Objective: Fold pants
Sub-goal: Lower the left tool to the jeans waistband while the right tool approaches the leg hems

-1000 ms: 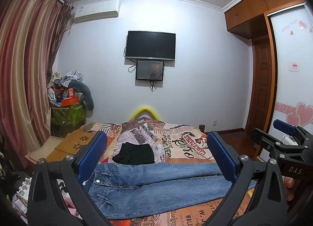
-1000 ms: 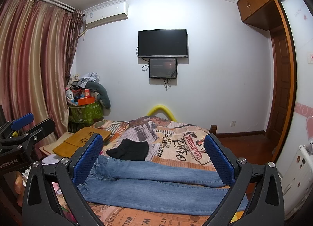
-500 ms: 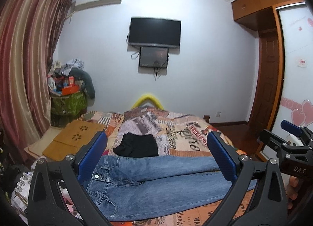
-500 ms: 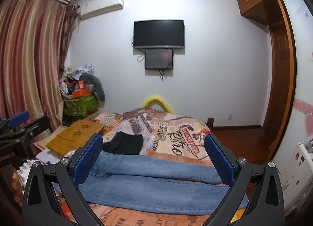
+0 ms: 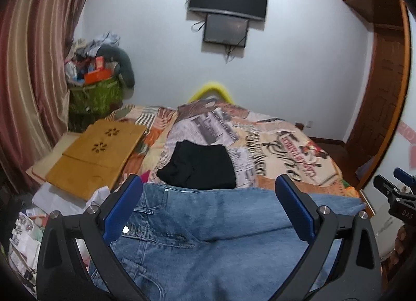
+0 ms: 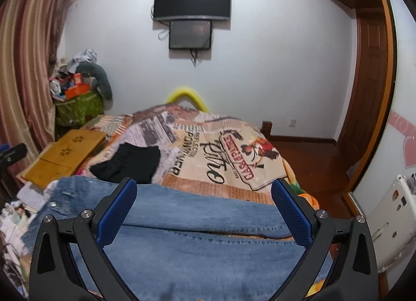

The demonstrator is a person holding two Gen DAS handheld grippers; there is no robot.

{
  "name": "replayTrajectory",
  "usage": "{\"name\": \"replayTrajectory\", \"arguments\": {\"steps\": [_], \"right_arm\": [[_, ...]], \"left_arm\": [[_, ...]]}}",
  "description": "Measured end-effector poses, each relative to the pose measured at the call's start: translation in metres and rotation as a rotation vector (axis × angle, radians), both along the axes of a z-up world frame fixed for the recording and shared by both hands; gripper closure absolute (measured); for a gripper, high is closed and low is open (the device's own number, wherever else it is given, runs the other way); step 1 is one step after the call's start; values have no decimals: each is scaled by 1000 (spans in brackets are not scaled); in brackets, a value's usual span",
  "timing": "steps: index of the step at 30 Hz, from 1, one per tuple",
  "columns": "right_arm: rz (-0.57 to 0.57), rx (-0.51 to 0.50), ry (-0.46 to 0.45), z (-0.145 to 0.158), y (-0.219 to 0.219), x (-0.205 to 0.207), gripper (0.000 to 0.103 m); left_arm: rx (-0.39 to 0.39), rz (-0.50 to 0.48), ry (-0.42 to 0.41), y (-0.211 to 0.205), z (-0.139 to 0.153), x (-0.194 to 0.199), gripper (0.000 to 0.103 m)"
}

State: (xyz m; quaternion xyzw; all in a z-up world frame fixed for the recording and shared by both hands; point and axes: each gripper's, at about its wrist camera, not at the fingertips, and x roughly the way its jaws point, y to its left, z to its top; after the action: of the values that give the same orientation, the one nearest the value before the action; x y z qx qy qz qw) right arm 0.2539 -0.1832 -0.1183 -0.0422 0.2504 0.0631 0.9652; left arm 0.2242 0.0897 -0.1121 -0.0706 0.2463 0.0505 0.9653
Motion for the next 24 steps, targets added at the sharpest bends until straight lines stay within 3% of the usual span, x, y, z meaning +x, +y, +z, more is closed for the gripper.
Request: {"name": "replayTrajectory", "arguments": {"steps": [8, 11, 14, 17, 24], "right_arm": [[-18, -85, 73, -34, -1, 72, 0], [42, -105, 114, -48, 5, 98, 0], [132, -95, 135, -62, 9, 117, 0], [221, -105, 162, -77, 17, 133, 0], [311, -135, 347, -118, 36, 181, 1]], "left_arm": [[6, 103, 46, 55, -51, 68, 0], [14, 117, 100, 78, -69, 92, 0], [81, 141, 148, 92, -87, 114, 0], [113, 153, 245, 110, -111, 138, 0], [8, 131, 398, 145, -171, 170, 0]]}}
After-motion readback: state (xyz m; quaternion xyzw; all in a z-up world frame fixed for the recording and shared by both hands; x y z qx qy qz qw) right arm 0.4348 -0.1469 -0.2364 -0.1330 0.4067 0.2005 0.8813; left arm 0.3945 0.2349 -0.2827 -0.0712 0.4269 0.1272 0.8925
